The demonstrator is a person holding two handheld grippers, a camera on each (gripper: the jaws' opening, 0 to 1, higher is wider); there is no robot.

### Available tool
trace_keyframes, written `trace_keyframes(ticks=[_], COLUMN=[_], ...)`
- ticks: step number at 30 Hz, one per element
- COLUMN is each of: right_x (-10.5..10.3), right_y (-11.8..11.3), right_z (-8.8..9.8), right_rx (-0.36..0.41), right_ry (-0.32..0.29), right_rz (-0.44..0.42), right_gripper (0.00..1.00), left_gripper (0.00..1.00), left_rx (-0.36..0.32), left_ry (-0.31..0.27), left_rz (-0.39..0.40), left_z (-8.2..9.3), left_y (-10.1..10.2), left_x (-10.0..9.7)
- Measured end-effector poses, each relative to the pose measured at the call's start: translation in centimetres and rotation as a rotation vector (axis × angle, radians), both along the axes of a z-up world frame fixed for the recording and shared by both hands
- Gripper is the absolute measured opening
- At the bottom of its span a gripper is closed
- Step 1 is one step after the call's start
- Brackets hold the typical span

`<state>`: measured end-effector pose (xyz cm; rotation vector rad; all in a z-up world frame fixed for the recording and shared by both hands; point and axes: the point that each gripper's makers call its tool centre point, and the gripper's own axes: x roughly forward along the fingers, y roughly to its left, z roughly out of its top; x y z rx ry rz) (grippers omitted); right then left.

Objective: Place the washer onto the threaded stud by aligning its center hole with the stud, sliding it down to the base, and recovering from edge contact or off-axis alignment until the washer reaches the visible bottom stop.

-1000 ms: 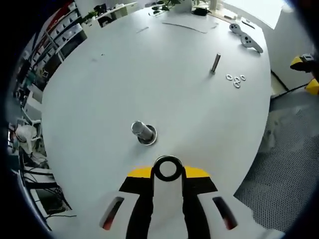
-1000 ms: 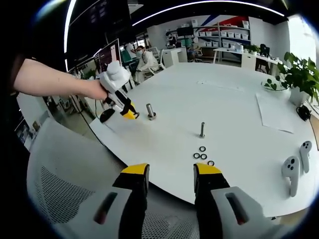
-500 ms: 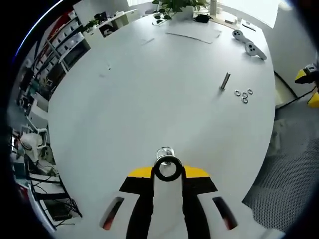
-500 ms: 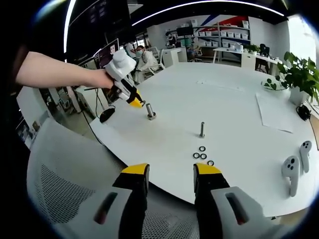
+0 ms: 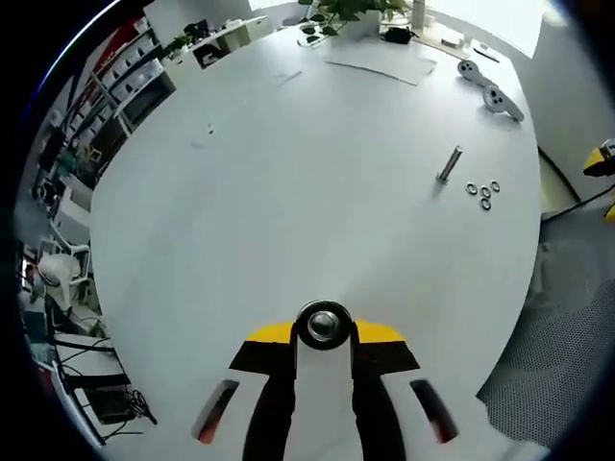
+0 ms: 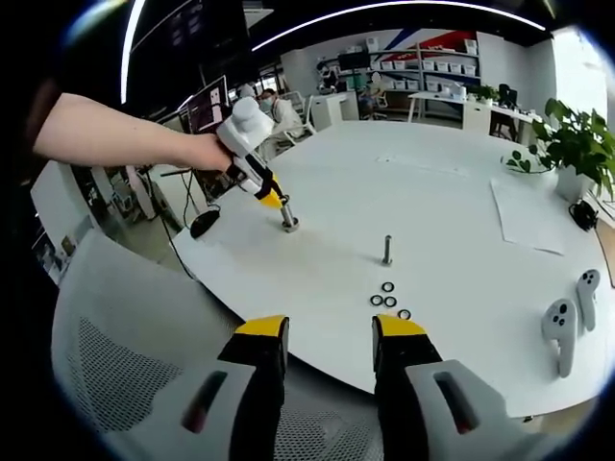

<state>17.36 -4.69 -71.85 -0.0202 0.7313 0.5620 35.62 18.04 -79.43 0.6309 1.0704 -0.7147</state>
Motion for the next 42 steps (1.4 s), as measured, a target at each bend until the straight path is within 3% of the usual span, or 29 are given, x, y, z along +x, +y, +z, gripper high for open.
trace_keyframes(ticks=[8, 26, 42], right_x=[0.1, 0.1, 0.0], right_y=[-0.3, -0.4, -0.4], right_z=[0.1, -0.3, -0.4], right_rx=[0.004, -0.012, -0.018], right_ry=[-0.004, 0.015, 0.021], right_rz=[-0.019, -0.023, -0.018], right_gripper=[0.37, 0.37, 0.37], left_gripper=[0.19, 0.19, 0.19], left_rx=[0.017, 0.026, -0.007], left_ry=[0.013, 0.036, 0.029], left_rz=[-0.013, -0.036, 0.006], left_z=[-0.8, -4.4, -4.4], left_y=[0.2, 0.2, 0.1], left_x=[0.2, 0.6, -0.7])
